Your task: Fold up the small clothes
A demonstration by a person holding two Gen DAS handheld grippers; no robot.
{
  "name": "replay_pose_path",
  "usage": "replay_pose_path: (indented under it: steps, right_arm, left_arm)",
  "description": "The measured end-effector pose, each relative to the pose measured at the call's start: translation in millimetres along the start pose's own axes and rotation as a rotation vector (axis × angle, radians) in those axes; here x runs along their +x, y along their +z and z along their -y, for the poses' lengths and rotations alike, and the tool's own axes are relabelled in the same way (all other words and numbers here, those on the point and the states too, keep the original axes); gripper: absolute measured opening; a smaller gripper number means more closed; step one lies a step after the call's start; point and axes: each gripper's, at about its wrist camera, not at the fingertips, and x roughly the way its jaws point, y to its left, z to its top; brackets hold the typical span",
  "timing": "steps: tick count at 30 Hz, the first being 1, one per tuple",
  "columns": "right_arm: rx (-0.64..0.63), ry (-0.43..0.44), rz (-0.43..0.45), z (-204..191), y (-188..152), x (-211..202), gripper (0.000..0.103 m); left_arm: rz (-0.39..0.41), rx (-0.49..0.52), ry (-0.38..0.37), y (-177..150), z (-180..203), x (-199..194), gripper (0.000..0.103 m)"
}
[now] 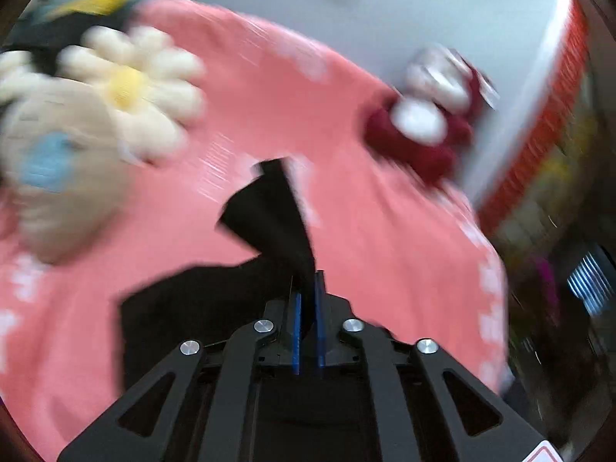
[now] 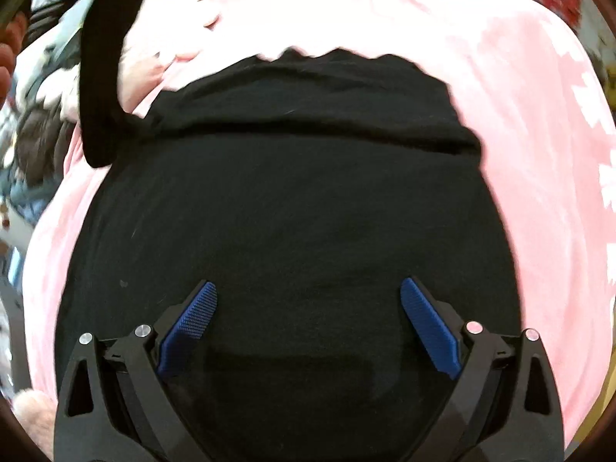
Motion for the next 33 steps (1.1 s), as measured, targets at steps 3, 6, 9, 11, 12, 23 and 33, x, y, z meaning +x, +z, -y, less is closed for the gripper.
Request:
replay_pose_path:
  steps: [3, 6, 9, 11, 12, 23, 33]
  right_arm:
    - [0.070, -0.027, 0.028, 39, 10, -16, 0.094]
    - [0.124, -0.020, 0.056, 79, 28, -28, 0.094]
    - [0.165, 0.035, 0.068, 99, 54, -29, 0.091]
    - [0.184, 0.097, 0.066, 102, 82, -18, 0.087]
    - [0.188, 0.111, 0.066, 99, 91, -12, 0.081]
    - [0.116, 0.094, -0.070, 34, 163, 112, 0.012]
    - [0.092, -0.069, 0.119, 88, 178, 49, 0.003]
  left_arm:
    - [-0.154, 0.048, 0.052, -54, 49, 51, 0.066]
    - [-0.220, 0.093, 0.091, -108, 65, 63, 0.066]
    - [-0.268, 0.071, 0.151, -149, 58, 55, 0.068]
    - [-0.304, -0.032, 0.158, -163, 33, 47, 0.070]
    - [-0.315, -0.068, 0.170, -170, 21, 44, 0.070]
    - [-0.317, -0.159, 0.278, -202, -25, -10, 0.070]
    - [-0.321, -0.173, 0.263, -204, -37, -8, 0.071]
